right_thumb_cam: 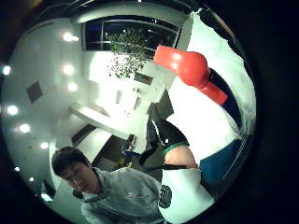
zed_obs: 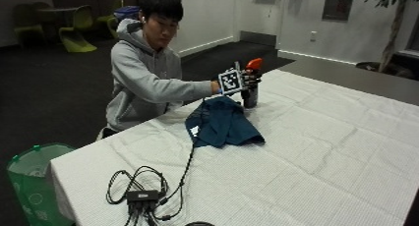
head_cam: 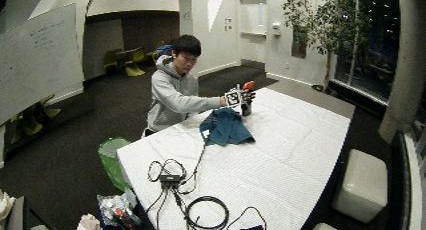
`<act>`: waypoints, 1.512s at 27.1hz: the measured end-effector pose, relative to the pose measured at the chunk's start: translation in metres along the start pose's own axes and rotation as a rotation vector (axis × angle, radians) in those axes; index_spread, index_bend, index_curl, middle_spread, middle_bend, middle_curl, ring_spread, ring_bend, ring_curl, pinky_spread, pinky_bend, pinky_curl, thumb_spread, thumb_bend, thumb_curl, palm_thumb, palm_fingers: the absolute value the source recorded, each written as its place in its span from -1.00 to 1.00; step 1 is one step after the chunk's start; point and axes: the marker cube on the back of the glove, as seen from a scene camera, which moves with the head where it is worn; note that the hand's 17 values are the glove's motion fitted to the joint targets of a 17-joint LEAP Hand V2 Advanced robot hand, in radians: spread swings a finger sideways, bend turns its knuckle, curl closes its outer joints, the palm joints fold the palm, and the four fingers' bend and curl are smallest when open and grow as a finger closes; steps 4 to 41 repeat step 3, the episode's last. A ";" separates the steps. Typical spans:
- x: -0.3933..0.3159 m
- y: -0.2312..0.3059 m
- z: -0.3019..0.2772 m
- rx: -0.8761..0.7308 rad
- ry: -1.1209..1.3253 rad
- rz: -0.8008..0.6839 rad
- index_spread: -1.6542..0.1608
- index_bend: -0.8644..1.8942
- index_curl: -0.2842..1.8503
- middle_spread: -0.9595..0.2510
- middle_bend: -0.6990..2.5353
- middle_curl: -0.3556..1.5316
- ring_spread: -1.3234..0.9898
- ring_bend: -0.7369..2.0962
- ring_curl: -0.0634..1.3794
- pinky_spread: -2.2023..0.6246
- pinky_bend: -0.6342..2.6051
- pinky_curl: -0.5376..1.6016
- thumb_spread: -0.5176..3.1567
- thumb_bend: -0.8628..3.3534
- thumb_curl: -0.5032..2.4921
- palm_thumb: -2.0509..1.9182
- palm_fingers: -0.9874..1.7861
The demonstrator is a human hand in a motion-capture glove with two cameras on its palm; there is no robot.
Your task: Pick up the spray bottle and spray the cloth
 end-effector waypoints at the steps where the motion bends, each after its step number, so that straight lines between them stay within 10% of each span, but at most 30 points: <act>1: -0.002 0.004 -0.001 -0.013 0.000 -0.001 0.49 -0.30 -0.42 0.51 -0.44 -0.23 0.07 -0.20 -0.43 0.61 -0.34 -0.13 -0.25 -0.61 -0.28 0.36 0.09; 41: -0.004 0.012 -0.003 -0.052 0.007 -0.002 0.48 -0.29 -0.42 0.50 -0.44 -0.23 0.07 -0.21 -0.44 0.62 -0.34 -0.14 -0.24 -0.61 -0.29 0.36 0.10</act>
